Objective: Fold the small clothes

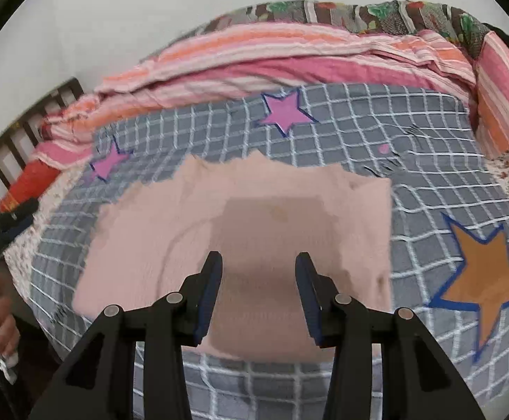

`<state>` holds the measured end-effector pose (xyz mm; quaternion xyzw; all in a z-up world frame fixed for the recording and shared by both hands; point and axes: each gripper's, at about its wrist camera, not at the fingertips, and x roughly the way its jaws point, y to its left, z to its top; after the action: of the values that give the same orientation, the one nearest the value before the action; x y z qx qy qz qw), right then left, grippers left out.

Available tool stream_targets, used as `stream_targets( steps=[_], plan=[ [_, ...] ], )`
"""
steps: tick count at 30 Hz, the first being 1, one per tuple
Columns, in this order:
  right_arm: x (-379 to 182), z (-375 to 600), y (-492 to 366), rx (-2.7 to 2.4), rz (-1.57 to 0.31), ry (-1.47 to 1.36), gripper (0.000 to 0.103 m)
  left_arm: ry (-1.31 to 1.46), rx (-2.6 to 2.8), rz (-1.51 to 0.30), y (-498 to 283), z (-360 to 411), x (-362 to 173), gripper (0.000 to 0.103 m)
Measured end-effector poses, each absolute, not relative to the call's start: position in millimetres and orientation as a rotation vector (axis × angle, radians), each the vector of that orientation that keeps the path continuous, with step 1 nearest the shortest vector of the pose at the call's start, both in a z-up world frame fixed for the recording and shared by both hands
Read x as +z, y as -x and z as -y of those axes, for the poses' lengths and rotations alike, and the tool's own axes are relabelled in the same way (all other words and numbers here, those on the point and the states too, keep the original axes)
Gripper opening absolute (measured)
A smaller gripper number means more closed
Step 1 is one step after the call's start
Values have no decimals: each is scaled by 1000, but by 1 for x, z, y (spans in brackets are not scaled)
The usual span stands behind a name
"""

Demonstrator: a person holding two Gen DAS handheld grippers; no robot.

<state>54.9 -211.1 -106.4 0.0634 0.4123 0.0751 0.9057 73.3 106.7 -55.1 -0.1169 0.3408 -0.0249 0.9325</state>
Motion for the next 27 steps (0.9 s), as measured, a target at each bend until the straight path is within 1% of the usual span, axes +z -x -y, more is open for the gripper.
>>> stream_targets(
  steps=[3, 6, 9, 15, 27],
  plan=[
    [-116, 206, -56, 187, -886, -169, 43, 276, -56, -688, -72, -112, -56, 74],
    [-125, 200, -53, 180, -883, -115, 43, 328, -48, -709, -75, -122, -66, 74],
    [-131, 203, -53, 189, -880, -128, 43, 373, -31, -727, -79, -131, -76, 74],
    [-128, 204, -61, 198, -858, -142, 43, 388, -20, -732, -85, -141, -87, 74],
    [-141, 193, -92, 179, -867, -137, 43, 414, -17, -753, -102, -161, -110, 74]
  ],
)
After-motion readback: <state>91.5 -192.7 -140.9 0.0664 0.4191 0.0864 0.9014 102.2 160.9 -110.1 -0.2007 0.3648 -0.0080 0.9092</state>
